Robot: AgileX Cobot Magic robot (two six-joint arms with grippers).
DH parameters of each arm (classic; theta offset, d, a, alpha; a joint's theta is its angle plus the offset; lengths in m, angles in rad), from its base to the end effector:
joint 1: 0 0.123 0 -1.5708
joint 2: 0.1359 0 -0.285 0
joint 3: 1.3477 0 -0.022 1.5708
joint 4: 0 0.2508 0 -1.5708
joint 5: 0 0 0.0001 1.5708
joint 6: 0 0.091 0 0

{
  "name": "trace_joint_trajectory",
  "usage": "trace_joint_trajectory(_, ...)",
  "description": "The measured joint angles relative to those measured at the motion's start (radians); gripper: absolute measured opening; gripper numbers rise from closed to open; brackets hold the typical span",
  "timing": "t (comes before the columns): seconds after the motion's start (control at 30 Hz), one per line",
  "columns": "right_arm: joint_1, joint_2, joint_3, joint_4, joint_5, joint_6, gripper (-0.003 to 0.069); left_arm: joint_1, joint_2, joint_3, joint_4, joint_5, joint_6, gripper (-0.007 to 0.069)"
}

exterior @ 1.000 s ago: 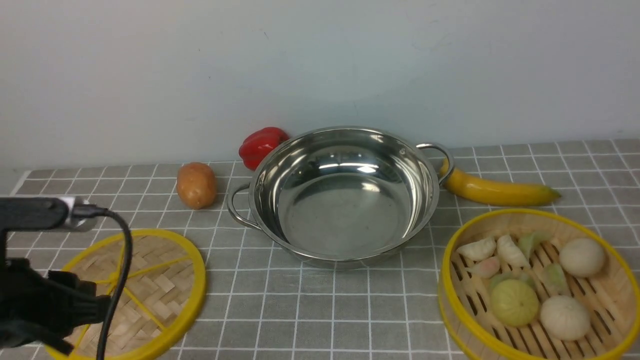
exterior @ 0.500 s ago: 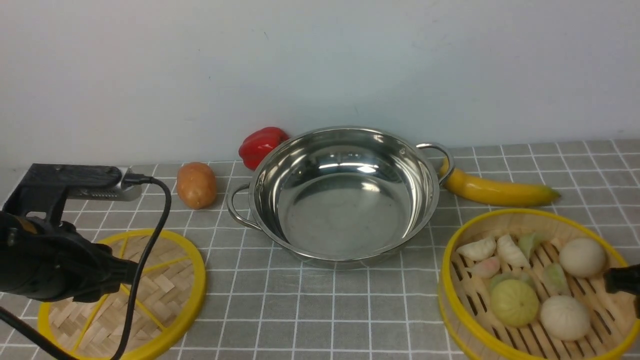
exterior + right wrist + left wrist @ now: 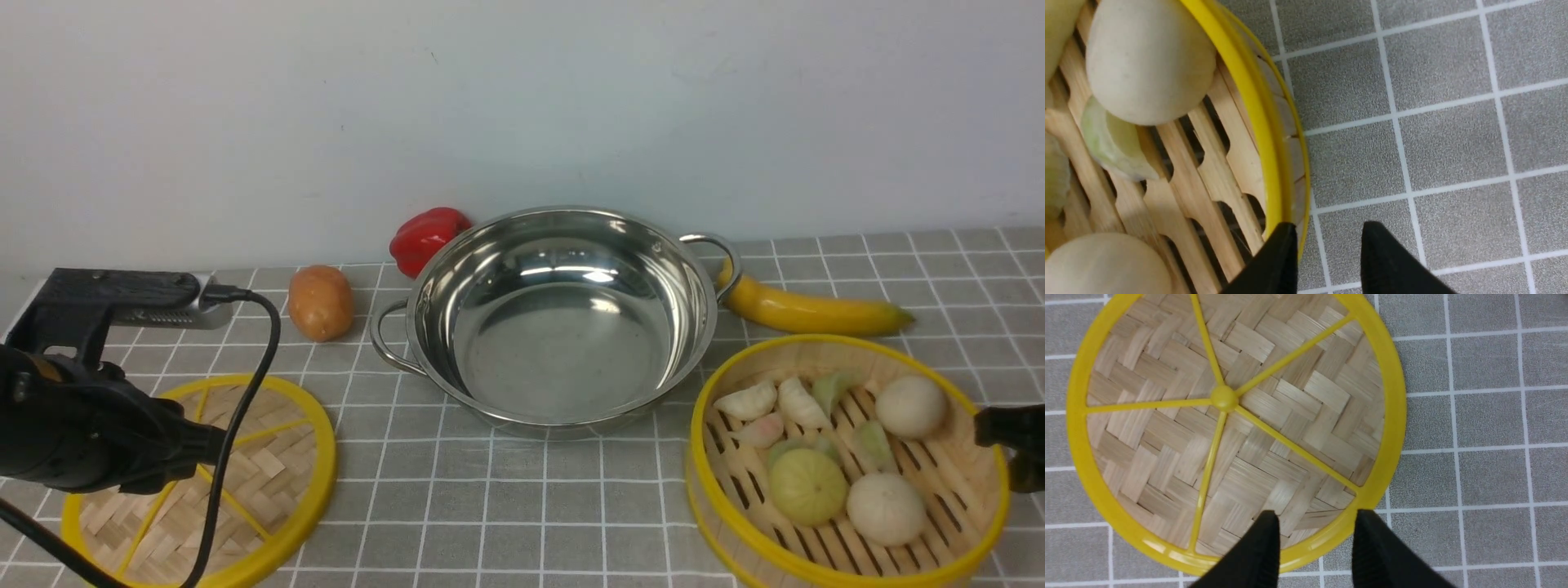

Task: Place the steamer in the pot on the grey tablecloth, and put the lid on the steamer.
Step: 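Reach for and grasp the rim of the bamboo steamer holding the buns with the right gripper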

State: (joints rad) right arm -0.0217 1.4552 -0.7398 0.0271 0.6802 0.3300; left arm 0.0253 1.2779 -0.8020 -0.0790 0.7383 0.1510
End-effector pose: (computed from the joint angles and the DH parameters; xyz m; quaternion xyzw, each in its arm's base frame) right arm 0.2451 -0.0038 0.1905 0.1826 0.9744 0.0298 0.1277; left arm 0.2350 0.0011 0.2478 0.0386 0.9742 -0.0129 0.2219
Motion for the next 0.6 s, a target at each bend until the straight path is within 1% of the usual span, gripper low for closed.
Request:
trace_joint_trajectory(0.17, 0.0, 0.0, -0.036, -0.001, 0.016, -0.002, 0.0243, 0.0, 0.0, 0.0, 0.0, 0.0, 0.0, 0.0243)
trace_joint_trajectory(0.33, 0.0, 0.001, -0.124, 0.006, 0.07, -0.022, 0.0243, 0.0, 0.0, 0.0, 0.0, 0.0, 0.001, 0.0243)
trace_joint_trajectory(0.5, 0.0, 0.019, -0.142, 0.063, 0.131, -0.079, 0.0243, 0.0, 0.0, 0.0, 0.0, 0.0, 0.002, 0.0243)
trace_joint_trajectory(0.6, 0.0, 0.061, -0.138, 0.088, 0.135, -0.101, 0.0243, 0.0, 0.0, 0.0, 0.0, 0.0, 0.002, 0.0243)
